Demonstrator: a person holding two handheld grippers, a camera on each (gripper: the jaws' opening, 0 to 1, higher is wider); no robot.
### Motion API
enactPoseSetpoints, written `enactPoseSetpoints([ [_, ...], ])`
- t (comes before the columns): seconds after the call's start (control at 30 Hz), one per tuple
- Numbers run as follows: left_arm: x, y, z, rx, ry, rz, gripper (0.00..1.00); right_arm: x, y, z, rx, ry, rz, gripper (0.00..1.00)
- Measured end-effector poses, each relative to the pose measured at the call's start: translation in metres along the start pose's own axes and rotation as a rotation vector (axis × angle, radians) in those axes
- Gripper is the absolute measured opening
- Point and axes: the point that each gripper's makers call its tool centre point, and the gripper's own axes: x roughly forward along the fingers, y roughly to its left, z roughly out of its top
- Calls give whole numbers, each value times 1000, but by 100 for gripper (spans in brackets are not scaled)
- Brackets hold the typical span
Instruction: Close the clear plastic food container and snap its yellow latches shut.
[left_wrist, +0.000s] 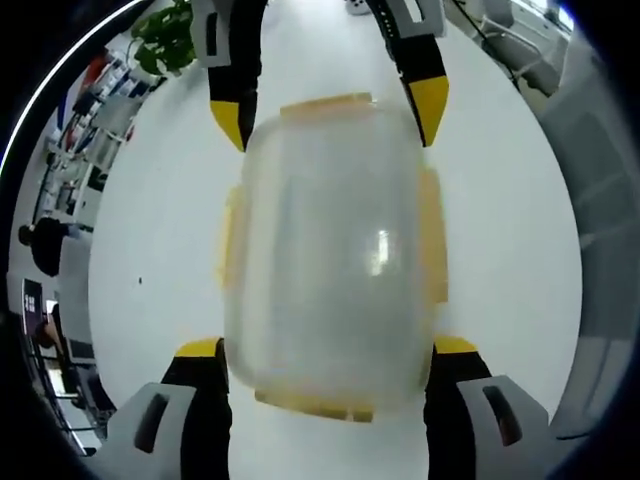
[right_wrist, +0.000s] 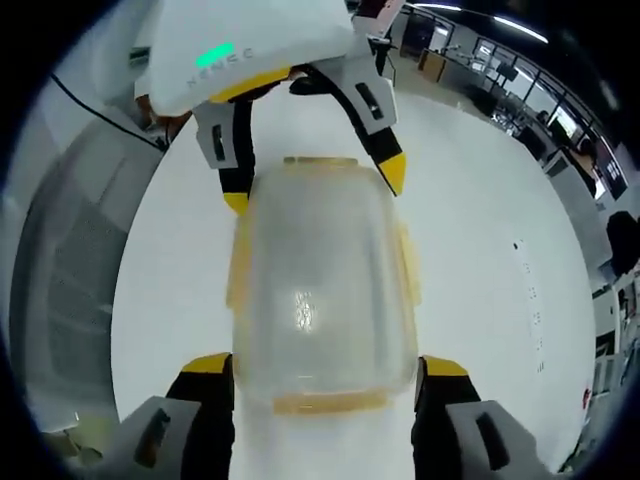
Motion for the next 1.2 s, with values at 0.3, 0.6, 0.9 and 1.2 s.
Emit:
enactPoseSetpoints([
  [0.3, -6, -6, -19, -9, 0, 1, 78, 7, 7, 17, -9, -10, 5, 72],
  [0.6, -11, -2, -46, -2, 20, 0, 78, 17, 6, 43, -11, -24, 5, 72],
  [0.9, -10, 9, -58, -20, 17, 13, 78, 23, -7, 53, -23, -21, 7, 73],
  [1.2, -9, 20, -61, -26, 1, 15, 78, 27, -18, 56, -20, -22, 9, 74],
])
